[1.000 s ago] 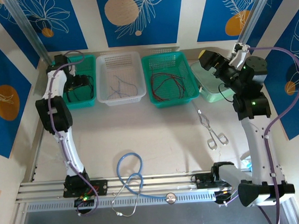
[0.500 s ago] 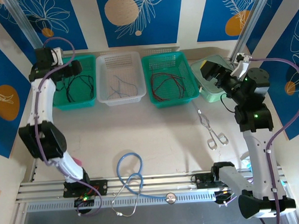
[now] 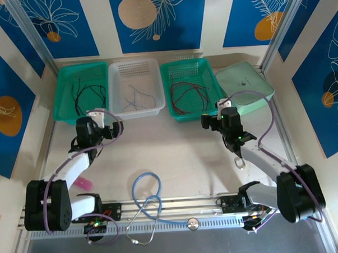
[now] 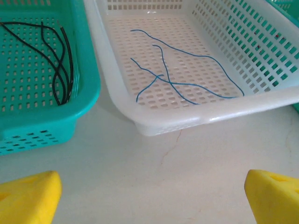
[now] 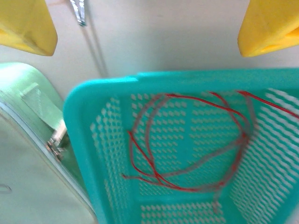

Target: Untangle the cables

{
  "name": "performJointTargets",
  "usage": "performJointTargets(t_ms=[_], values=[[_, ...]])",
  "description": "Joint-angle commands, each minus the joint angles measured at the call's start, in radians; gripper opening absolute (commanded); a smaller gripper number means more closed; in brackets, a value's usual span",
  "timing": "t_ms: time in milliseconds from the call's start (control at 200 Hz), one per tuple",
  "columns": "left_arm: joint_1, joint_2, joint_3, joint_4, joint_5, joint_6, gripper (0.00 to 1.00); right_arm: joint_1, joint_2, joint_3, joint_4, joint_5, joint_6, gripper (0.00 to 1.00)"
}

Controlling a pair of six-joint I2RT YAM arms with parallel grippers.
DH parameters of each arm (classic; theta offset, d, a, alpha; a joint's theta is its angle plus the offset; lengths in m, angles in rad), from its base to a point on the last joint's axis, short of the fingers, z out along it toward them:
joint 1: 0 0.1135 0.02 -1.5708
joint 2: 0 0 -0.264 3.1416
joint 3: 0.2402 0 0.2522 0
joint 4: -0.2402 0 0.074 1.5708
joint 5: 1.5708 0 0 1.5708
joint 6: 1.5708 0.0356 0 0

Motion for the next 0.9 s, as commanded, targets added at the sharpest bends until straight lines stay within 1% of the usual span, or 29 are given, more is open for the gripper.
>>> performJointTargets(t_ms=[0, 75, 145, 220, 280, 350, 415, 490, 510, 565, 615, 650, 695, 735, 815, 895], values=[[-0.008, -0.045, -0.069, 0.218, -0.087, 0.041, 0.99, -0.019, 0.005, -0.054, 0.251, 0.118, -0.116, 0.99], [-0.008, -0.041, -0.122, 0.285, -0.134, 0.065, 0.99, -0.086, 0.016, -0.114, 0.333, 0.067, -0.073, 0.99], [-0.008, -0.015, -0.163, 0.364, -0.160, 0.086, 0.99, -0.151, 0.042, -0.177, 0.461, 0.020, -0.044, 0.99], [-0.008, 0.053, -0.201, 0.483, -0.197, 0.110, 0.99, -0.190, 0.078, -0.224, 0.583, -0.025, -0.069, 0.99], [-0.008, 0.125, -0.218, 0.586, -0.207, 0.126, 0.99, -0.226, 0.109, -0.239, 0.618, -0.085, -0.046, 0.99], [-0.008, 0.229, -0.226, 0.714, -0.192, 0.128, 0.99, -0.239, 0.168, -0.268, 0.716, -0.132, -0.046, 0.99], [-0.009, 0.315, -0.224, 0.787, -0.140, 0.143, 0.99, -0.238, 0.233, -0.288, 0.823, -0.169, -0.059, 0.99], [-0.010, 0.402, -0.231, 0.894, -0.075, 0.167, 0.99, -0.227, 0.284, -0.278, 0.851, -0.196, -0.083, 0.99], [-0.008, 0.395, -0.232, 0.888, -0.077, 0.164, 0.99, -0.223, 0.296, -0.271, 0.851, -0.199, -0.089, 0.99], [-0.008, 0.363, -0.209, 0.786, -0.109, 0.155, 0.99, -0.221, 0.321, -0.256, 0.843, -0.207, -0.096, 0.99], [-0.008, 0.374, -0.196, 0.782, -0.126, 0.150, 0.99, -0.222, 0.342, -0.238, 0.840, -0.200, -0.092, 0.99], [-0.008, 0.381, -0.184, 0.770, -0.144, 0.145, 0.99, -0.231, 0.330, -0.217, 0.779, -0.201, -0.079, 0.99], [-0.008, 0.372, -0.151, 0.691, -0.198, 0.126, 1.00, -0.248, 0.332, -0.193, 0.733, -0.215, -0.061, 0.99], [-0.008, 0.375, -0.115, 0.629, -0.271, 0.102, 0.99, -0.255, 0.338, -0.167, 0.692, -0.201, -0.048, 0.99], [-0.012, 0.376, -0.118, 0.635, -0.276, 0.105, 0.99, -0.311, 0.332, -0.145, 0.635, -0.303, -0.015, 0.99], [-0.013, 0.374, -0.122, 0.643, -0.272, 0.103, 0.99, -0.311, 0.332, -0.148, 0.640, -0.304, -0.016, 0.99]])
